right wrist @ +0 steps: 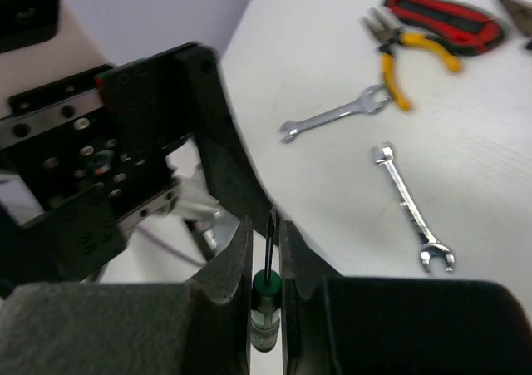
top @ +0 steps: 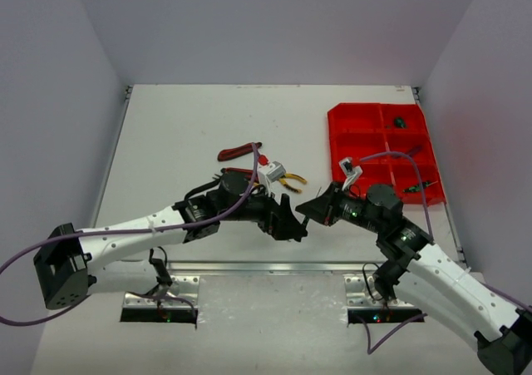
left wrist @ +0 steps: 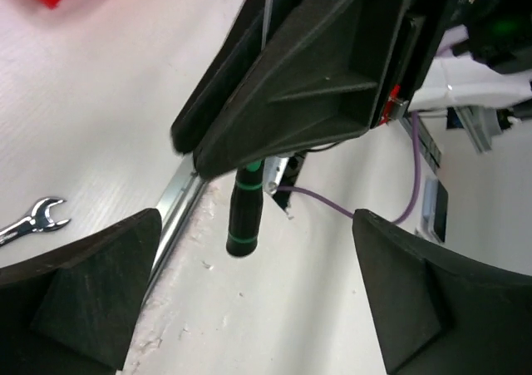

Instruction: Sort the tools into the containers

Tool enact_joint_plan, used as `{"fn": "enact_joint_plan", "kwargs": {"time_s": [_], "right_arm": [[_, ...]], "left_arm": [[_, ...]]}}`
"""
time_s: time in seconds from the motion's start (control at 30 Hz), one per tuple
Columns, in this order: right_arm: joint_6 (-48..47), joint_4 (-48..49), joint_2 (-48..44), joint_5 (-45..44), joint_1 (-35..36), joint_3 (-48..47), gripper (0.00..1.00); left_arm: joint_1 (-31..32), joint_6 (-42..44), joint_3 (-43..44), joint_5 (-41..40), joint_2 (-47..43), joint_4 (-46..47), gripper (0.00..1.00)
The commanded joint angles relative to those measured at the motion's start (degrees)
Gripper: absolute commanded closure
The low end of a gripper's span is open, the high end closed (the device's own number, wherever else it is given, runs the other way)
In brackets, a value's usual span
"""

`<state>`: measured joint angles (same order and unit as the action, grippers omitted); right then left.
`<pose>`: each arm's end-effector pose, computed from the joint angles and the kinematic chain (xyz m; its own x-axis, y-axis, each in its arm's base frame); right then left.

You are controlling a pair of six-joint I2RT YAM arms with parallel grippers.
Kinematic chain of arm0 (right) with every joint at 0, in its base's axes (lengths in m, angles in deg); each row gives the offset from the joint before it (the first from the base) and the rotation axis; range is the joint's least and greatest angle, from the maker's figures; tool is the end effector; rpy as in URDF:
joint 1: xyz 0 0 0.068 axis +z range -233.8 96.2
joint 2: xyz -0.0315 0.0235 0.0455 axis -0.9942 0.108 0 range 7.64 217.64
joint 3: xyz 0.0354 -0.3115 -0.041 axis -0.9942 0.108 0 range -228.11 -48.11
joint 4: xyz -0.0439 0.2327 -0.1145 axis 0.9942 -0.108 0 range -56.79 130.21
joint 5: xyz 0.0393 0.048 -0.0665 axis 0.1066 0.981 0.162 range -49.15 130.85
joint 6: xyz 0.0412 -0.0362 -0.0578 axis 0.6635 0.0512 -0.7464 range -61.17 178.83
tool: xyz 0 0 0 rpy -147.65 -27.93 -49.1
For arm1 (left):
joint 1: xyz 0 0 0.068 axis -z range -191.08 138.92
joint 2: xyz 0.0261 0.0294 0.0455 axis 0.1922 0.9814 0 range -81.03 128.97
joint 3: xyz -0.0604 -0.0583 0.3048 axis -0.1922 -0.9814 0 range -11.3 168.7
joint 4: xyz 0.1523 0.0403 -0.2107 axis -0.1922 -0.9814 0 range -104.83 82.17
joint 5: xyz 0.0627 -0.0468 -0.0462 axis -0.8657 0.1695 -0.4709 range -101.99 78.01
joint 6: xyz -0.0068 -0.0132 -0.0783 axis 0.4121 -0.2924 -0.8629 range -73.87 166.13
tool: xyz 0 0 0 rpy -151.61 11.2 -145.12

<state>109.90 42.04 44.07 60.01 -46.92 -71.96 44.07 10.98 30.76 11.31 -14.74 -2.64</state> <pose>0.1161 0.1152 0.2757 -0.7353 0.3670 -0.5697 -0.4022 0.4403 0.8027 0.1349 -0.2412 0.3047 -0.7094 0.0935 -0.6986 0.6836 0.3325 -0.6497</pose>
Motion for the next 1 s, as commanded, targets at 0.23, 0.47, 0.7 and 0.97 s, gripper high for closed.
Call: {"fn": "enact_joint_plan", "kwargs": {"time_s": [0.23,0.47,0.7,0.97], "right_arm": [[-14.87,-27.23,9.87,-44.01,-19.49,-15.39,1.0],[-13.59,-24.25,22.32,-36.31,-50.61,-19.04,1.0],[-11.16,-19.19,31.06,-44.14,-55.55,-23.82,1.0],[-12.27,-17.04,41.15,-45.11,-55.78,-30.14,1.0]], "left_arm": [[0.22,-0.85,13.03,-46.61,-12.55,-43.02,0.0],[0.22,6.02,9.89,-47.65,-21.96,-46.79,0.0],[0.22,6.47,6.43,-44.33,-24.37,-43.67,0.0],[0.31,7.55,5.51,-41.42,-25.4,-42.11,0.0]]}}
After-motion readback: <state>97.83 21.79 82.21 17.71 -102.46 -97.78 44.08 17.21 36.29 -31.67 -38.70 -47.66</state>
